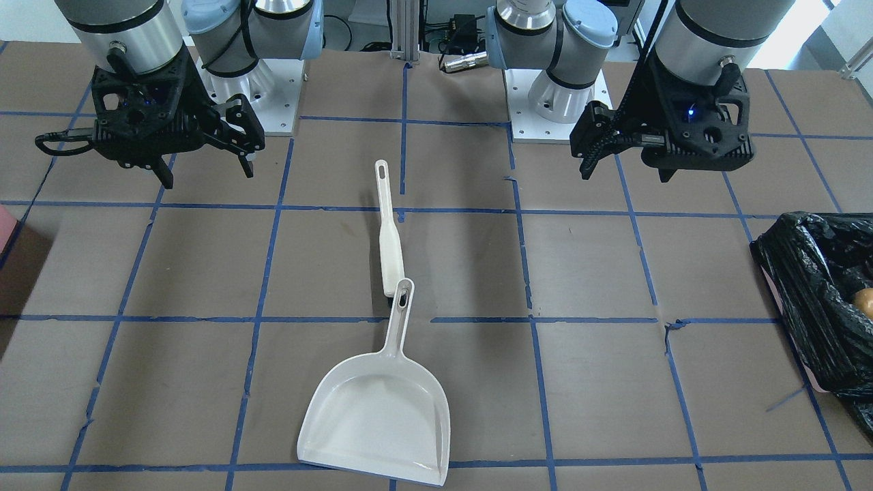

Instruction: Sweep and dump trash in nearest bin

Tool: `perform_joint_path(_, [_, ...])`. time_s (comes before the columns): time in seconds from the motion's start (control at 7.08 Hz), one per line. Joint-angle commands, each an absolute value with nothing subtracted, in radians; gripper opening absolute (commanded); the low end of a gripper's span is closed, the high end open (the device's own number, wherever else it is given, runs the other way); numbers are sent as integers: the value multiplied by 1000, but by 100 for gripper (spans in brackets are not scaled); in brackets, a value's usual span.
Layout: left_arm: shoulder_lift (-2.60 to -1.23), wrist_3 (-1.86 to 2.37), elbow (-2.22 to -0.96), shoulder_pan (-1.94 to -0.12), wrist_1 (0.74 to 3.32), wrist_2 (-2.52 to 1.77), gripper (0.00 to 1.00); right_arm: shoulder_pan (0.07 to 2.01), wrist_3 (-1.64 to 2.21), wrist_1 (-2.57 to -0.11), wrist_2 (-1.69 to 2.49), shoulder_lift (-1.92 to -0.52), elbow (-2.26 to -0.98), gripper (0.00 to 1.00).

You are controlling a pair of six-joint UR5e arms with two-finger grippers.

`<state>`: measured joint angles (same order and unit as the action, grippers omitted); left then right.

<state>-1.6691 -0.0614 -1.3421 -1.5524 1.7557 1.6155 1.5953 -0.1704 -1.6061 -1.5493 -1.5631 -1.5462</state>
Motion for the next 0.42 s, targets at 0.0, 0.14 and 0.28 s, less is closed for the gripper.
perform_joint_path(0.0, [-1667,-60,-1342,-1552,1756,1618,100,1595,-170,-1606,-1549,-1563,-1546,100])
perform_joint_path(0.14, [-1667,-60,-1344,-1552,1756,1617,100,1595,-170,-1606,-1549,-1563,-1546,100])
perform_joint_path(0.28, [-1664,-60,-1342,-1552,1756,1623,100,1595,-169,-1606,-1549,-1562,-1546,100])
